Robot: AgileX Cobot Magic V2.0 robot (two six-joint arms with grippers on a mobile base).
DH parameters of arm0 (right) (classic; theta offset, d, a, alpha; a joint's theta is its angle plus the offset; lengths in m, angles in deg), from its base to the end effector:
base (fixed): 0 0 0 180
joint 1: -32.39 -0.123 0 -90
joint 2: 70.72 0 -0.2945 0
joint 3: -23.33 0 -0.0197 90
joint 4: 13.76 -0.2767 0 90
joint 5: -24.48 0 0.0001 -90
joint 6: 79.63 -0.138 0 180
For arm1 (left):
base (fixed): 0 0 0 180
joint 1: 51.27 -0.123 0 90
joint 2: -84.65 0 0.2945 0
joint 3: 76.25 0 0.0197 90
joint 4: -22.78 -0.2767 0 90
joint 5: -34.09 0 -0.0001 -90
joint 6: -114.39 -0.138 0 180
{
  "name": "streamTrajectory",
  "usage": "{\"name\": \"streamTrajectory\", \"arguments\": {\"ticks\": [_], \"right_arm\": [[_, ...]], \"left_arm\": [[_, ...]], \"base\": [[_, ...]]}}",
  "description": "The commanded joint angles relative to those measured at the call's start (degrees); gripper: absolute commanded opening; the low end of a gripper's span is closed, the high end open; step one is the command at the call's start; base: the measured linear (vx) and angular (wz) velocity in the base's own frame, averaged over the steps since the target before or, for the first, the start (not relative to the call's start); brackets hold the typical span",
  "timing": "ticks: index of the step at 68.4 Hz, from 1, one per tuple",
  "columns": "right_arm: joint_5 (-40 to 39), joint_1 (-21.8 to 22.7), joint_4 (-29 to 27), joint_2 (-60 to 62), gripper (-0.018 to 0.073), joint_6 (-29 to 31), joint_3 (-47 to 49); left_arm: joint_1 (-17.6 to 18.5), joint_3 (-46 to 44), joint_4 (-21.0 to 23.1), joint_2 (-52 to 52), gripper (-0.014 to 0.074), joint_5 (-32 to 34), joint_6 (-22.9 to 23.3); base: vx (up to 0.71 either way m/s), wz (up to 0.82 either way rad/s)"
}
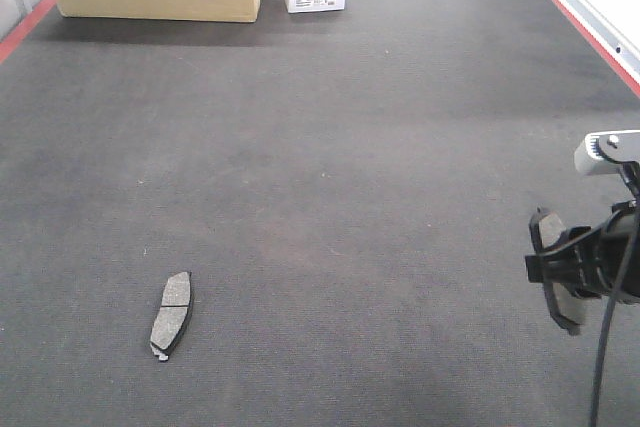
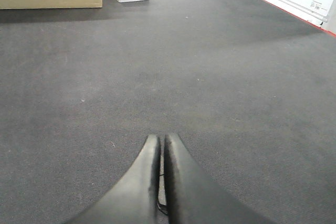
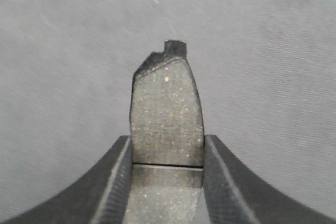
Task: Move and align brake pads A on conveyor
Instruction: 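Swing the right gripper inward and release its pad beside the other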
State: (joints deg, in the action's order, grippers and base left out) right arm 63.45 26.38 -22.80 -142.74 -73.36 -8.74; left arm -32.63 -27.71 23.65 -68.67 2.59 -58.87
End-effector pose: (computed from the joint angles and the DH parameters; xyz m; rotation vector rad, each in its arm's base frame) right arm 0.2625 0.0414 0.2456 -0.1553 2.4878 0.1730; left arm 0.1243 -0.0431 0.3051 0.1878 1.8656 -0.3224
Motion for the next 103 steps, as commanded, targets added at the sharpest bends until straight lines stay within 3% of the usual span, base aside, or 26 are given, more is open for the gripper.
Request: {"name": "streamTrajectory", "arguments": {"ticks": [1, 8, 16, 22, 27, 37, 44, 79, 93, 103], "right_arm": [[-4.04, -0.14, -4.8, -0.26, -0.0008, 2.08, 2.23], [-4.0, -2.45, -8.52, -4.47, -0.0004, 6.07, 3.76], [-4.18, -6.95, -9.07, -11.22, 0.0, 6.66, 6.97], [-4.18, -10.63, -8.7, -16.32, 0.0001, 5.49, 9.59], [-4.18, -12.01, -6.29, -20.35, 0.0004, 0.24, 11.67], [-4.14, -11.78, 3.33, -27.19, 0.0008, -13.15, 15.68], [-3.33, -11.78, 7.42, -30.55, 0.0009, -17.59, 17.95], [-2.42, -11.78, 6.95, -37.5, 0.0038, -17.56, 19.95], [-2.35, -11.78, 6.54, -38.64, 0.0152, -17.56, 19.95], [-2.42, -11.78, 6.54, -38.64, 0.0309, -17.56, 19.95]], "left_arm": [[-0.28, -1.21, 0.07, 0.63, -0.0007, 3.76, 0.41], [-0.28, -1.21, 0.07, 0.63, -0.0007, 3.76, 0.41], [-0.28, -1.21, 0.07, 0.63, -0.0007, 3.76, 0.41], [-0.28, -1.21, 0.07, 0.63, -0.0007, 3.76, 0.41], [-0.28, -1.21, 0.07, 0.63, -0.0007, 3.76, 0.41], [-0.28, -1.21, 0.07, 0.63, -0.0007, 3.69, 0.41], [-0.28, -1.21, 0.07, 0.63, -0.0007, 3.69, 0.41], [-0.28, -1.21, 0.07, 0.63, -0.0007, 3.63, 0.41], [-0.28, -1.21, 0.07, 0.63, -0.0007, 3.63, 0.41], [-0.28, -1.21, 0.07, 0.63, -0.0007, 3.63, 0.41]], "base": [[0.0, 0.0], [0.0, 0.0], [0.0, 0.0], [0.0, 0.0], [0.0, 0.0], [0.0, 0.0], [0.0, 0.0], [0.0, 0.0], [0.0, 0.0], [0.0, 0.0]]}}
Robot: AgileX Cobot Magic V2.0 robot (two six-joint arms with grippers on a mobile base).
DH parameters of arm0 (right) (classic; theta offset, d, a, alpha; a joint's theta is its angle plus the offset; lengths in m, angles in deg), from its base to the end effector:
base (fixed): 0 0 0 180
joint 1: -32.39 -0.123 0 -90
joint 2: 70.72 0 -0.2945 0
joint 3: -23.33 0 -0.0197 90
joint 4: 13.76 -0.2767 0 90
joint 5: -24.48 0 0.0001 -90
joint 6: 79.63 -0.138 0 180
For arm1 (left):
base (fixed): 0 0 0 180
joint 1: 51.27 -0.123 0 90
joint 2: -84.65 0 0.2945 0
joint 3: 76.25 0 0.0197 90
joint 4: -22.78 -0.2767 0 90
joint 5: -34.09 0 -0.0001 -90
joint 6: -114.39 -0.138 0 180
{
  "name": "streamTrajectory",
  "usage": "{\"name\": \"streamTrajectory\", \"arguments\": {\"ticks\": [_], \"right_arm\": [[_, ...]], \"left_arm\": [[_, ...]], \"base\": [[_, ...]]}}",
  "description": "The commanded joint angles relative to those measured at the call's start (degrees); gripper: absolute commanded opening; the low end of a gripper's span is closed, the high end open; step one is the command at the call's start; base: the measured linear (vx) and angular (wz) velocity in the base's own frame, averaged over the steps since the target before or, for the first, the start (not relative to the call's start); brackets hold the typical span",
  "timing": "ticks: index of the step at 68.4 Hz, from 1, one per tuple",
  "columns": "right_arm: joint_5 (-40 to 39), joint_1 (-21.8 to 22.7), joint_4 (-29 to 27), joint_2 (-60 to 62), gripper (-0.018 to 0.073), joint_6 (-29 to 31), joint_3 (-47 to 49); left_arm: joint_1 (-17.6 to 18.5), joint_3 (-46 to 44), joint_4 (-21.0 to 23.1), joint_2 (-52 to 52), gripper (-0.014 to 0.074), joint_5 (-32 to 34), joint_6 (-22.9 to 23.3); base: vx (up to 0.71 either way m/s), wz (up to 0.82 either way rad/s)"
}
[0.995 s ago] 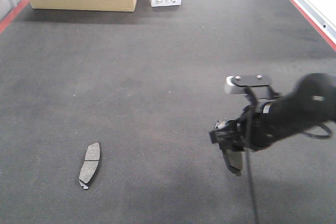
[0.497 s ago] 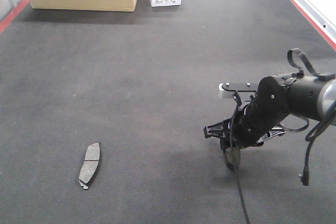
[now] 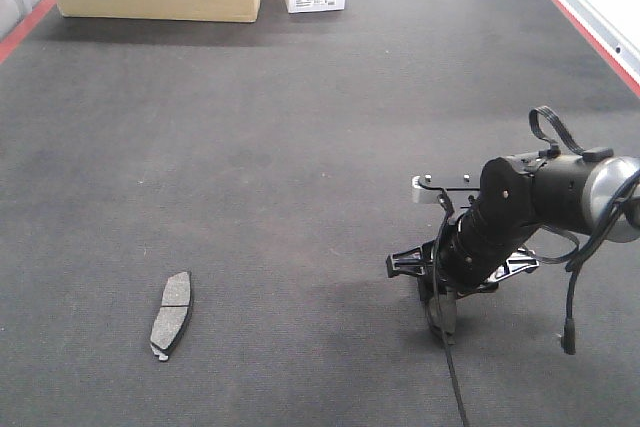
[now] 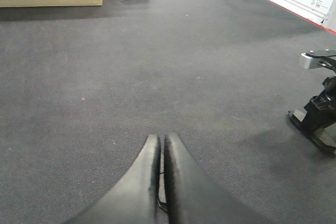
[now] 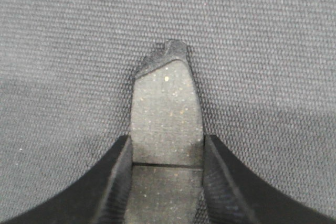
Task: Move and align brake pads A on conveyor
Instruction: 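Swing the right gripper inward and release its pad beside the other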
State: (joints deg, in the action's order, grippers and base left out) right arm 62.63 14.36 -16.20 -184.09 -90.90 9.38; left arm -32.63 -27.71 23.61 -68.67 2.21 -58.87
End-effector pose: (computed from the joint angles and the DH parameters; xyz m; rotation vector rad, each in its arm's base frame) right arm 0.3634 0.1221 0.1077 -0.1274 2.8981 0.1364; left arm 0.1240 -0.0429 0.3042 0.1888 1.8721 -0.3207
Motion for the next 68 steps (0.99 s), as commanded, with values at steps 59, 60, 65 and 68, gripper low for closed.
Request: {"name": "streamTrajectory", "arguments": {"ticks": [59, 60, 65, 68], "right_arm": [[-4.71, 0.24, 3.59, 32.59, 0.0084, 2.58, -15.38], [-4.93, 0.24, 3.59, 33.58, 0.0063, 2.63, -15.89], [-5.45, 0.24, 3.59, 38.95, -0.0016, 3.38, -18.57], [-5.58, 0.24, 3.59, 41.82, -0.0013, 3.69, -19.85]], "left_arm": [[-0.28, -1.21, 0.11, 0.63, -0.0007, 4.02, 0.41], [-0.28, -1.21, 0.11, 0.63, -0.0007, 4.02, 0.41], [-0.28, -1.21, 0.11, 0.63, -0.0007, 4.02, 0.41], [-0.28, -1.21, 0.11, 0.63, -0.0007, 4.02, 0.41]], "base": [[0.0, 0.0], [0.0, 0.0], [0.0, 0.0], [0.0, 0.0]]}}
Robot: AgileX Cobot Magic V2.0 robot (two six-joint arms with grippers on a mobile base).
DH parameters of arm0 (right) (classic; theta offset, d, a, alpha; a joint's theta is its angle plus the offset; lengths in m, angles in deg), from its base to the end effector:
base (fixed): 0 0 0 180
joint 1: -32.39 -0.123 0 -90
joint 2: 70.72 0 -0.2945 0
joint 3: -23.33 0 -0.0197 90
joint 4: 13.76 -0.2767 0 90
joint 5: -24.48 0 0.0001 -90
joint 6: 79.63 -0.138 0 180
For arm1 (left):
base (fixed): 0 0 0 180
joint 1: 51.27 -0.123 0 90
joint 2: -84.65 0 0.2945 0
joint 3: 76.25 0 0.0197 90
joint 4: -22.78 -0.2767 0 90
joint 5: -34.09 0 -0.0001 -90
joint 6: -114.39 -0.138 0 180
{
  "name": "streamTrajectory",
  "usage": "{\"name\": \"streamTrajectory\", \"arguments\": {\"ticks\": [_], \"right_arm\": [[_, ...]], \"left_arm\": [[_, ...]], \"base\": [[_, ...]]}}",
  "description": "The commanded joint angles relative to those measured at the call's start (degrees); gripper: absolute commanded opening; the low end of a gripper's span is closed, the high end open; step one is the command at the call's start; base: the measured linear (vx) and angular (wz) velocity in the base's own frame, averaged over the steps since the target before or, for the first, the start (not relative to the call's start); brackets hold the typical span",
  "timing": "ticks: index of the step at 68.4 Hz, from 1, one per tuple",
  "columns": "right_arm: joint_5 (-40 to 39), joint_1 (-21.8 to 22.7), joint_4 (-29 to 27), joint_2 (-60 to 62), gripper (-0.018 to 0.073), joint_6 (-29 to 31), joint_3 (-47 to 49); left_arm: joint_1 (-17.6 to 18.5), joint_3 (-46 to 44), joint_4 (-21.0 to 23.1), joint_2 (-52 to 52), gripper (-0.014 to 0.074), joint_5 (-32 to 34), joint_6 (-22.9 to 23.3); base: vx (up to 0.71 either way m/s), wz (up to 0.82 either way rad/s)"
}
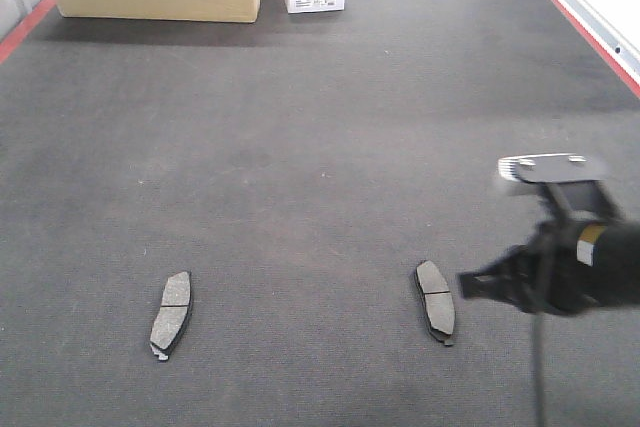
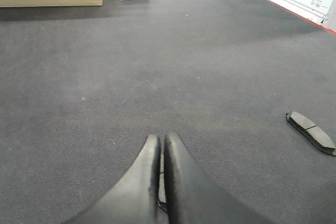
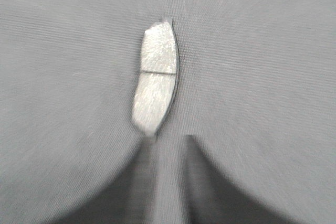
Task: Move and align brake pads A on conveyor
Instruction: 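Swing the right gripper inward and release its pad beside the other, then retract both empty grippers and back away from the conveyor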
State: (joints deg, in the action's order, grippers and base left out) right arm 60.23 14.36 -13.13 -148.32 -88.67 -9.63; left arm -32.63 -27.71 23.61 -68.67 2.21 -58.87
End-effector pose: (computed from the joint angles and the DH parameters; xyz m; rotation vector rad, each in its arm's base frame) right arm 0.2658 0.0856 0.2170 -0.2098 2.5540 0.1702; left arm 0.1240 -0.0429 0.3042 0.1888 1.8721 -0.3207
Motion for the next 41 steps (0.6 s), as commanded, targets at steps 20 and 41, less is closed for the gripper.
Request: {"name": "streamTrajectory", "arguments": {"ticks": [20, 41], "right_arm": [[-11.9, 0.24, 1.0, 25.59, -0.001, 6.56, -10.97], [-21.53, 0.24, 0.92, 43.2, -0.001, 6.68, -20.68]], "left_arm": [[-0.28, -1.21, 0.11, 0.63, -0.0007, 4.02, 0.41], [-0.28, -1.21, 0.11, 0.63, -0.0007, 4.02, 0.41]], "base": [[0.0, 0.0], [0.0, 0.0]]}}
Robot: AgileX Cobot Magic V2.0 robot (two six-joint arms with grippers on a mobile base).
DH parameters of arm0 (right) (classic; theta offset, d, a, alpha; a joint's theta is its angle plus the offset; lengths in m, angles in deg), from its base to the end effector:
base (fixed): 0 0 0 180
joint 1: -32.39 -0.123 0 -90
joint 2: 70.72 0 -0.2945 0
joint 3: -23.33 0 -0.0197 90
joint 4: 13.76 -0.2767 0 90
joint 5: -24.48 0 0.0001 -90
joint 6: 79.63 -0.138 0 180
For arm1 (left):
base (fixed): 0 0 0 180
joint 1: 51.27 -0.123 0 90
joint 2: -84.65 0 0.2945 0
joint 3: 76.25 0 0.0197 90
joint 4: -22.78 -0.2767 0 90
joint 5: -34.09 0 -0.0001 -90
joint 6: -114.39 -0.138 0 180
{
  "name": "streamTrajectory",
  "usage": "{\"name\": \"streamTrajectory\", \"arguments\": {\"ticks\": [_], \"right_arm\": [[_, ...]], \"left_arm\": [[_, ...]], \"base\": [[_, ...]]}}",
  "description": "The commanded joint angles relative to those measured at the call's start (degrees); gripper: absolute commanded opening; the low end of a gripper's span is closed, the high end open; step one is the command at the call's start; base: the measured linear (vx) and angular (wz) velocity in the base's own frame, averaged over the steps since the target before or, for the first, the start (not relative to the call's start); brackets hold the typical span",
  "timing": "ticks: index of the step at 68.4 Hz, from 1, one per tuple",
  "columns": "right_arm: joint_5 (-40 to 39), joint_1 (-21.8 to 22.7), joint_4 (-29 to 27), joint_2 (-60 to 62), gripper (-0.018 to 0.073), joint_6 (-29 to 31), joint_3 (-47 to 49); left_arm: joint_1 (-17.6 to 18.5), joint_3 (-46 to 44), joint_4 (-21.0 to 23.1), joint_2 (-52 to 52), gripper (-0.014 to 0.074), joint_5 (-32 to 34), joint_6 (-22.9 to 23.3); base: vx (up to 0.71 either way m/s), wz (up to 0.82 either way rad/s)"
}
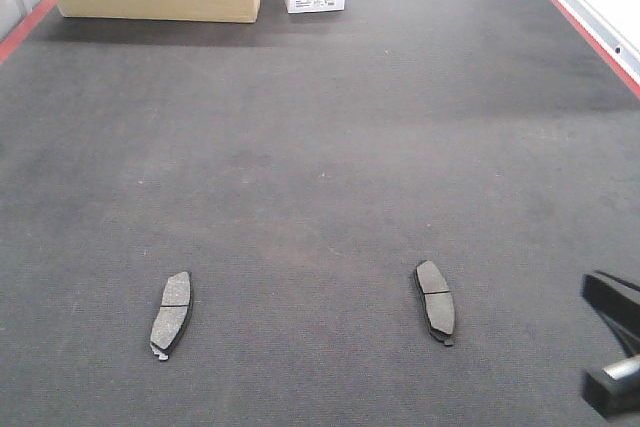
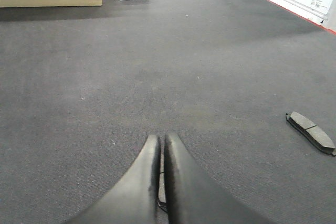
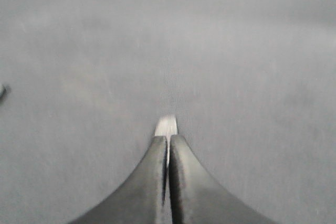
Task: Move and align brake pads A on conveyor
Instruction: 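Retract both empty grippers and back away from the conveyor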
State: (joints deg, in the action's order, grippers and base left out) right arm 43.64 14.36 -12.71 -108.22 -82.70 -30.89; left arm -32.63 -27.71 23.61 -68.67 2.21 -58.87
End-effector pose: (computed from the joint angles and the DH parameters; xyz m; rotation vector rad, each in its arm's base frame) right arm 0.1642 0.0526 0.2644 -0.2655 1.9237 0.2278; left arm 0.1240 -0.0429 0.3042 0.1888 1.8721 -0.3207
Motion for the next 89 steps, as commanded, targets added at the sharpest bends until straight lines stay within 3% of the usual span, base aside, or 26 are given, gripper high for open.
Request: {"name": "streamTrajectory", "arguments": {"ticks": [1, 16, 89], "right_arm": [[-4.5, 0.24, 0.51, 3.7, -0.001, 0.71, 0.58], [-3.06, 0.24, 0.51, 8.63, -0.001, 0.71, 0.58], [-3.0, 0.24, 0.51, 8.61, -0.001, 0.71, 0.58]], "left_arm": [[-0.28, -1.21, 0.11, 0.63, -0.0007, 4.02, 0.41], [-0.28, -1.21, 0.11, 0.63, -0.0007, 4.02, 0.41], [-0.28, -1.21, 0.11, 0.63, -0.0007, 4.02, 0.41]], "base": [[0.0, 0.0], [0.0, 0.0], [-0.01, 0.0]]}}
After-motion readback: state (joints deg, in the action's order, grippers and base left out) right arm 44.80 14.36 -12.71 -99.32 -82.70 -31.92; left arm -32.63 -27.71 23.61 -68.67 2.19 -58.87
